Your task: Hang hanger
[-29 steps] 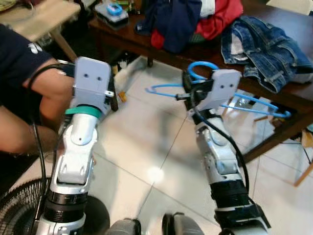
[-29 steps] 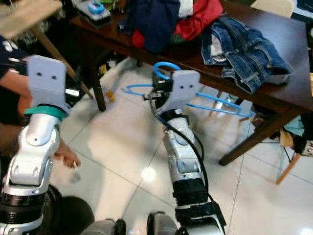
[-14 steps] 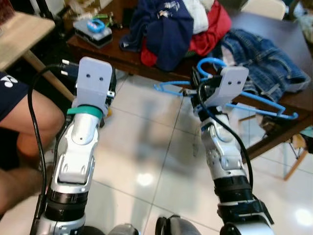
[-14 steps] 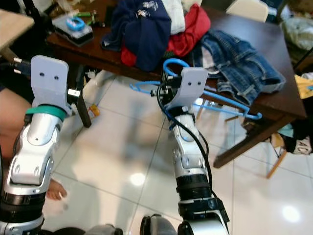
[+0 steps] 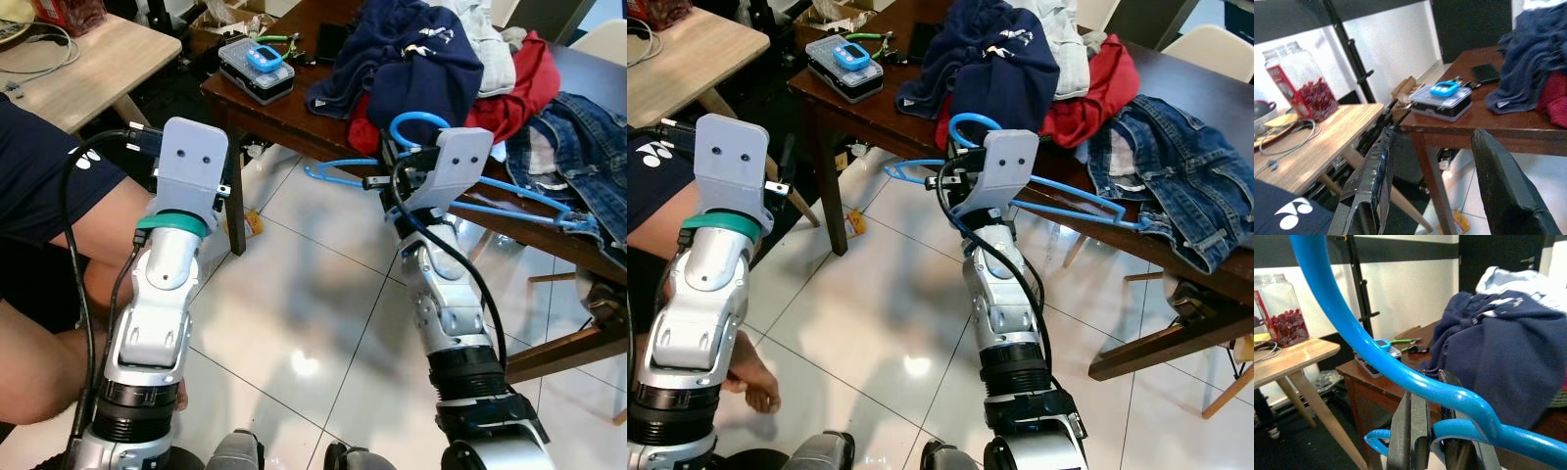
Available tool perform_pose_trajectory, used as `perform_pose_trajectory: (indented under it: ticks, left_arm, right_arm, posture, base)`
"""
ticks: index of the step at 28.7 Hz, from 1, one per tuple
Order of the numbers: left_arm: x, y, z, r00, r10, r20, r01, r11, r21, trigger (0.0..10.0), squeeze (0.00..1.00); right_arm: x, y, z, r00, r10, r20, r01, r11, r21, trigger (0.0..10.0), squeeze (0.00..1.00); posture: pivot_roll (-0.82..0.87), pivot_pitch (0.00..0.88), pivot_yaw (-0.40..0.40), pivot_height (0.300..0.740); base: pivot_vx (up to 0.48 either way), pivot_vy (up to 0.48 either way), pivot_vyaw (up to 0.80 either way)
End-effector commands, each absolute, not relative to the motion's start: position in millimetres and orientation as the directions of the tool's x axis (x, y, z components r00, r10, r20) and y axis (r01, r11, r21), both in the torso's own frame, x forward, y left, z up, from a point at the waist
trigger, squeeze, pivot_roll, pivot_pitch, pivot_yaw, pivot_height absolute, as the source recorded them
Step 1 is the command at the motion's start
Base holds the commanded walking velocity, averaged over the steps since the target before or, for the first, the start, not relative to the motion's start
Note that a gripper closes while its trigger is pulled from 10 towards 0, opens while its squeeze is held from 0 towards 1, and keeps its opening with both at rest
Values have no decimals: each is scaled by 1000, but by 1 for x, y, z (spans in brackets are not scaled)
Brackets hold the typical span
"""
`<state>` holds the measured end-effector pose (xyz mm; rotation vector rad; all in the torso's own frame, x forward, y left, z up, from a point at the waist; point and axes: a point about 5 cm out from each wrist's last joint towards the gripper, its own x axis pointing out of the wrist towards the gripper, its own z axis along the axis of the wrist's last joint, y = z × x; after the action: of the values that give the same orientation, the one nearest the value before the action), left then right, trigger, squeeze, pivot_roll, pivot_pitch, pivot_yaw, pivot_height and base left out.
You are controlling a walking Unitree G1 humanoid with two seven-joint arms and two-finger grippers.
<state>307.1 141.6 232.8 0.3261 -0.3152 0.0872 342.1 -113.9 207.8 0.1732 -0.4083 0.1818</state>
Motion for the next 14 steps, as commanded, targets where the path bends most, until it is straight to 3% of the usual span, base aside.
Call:
perform_pose_trajectory:
  ticks: [1, 14]
  left_arm:
    - [307, 139, 230, 953, 24, 303, -120, 946, 301, 10000, 0]
    - [307, 139, 230, 954, 23, 299, -114, 949, 293, 10000, 0]
  right_arm:
    - [340, -117, 204, 906, 129, 402, -197, 971, 135, 10000, 0]
    - [340, -116, 204, 905, 131, 404, -200, 971, 134, 10000, 0]
  posture:
    - [128, 34, 20, 740]
    - [124, 36, 22, 740]
  base:
    - [0, 0, 0]
    - [0, 0, 0]
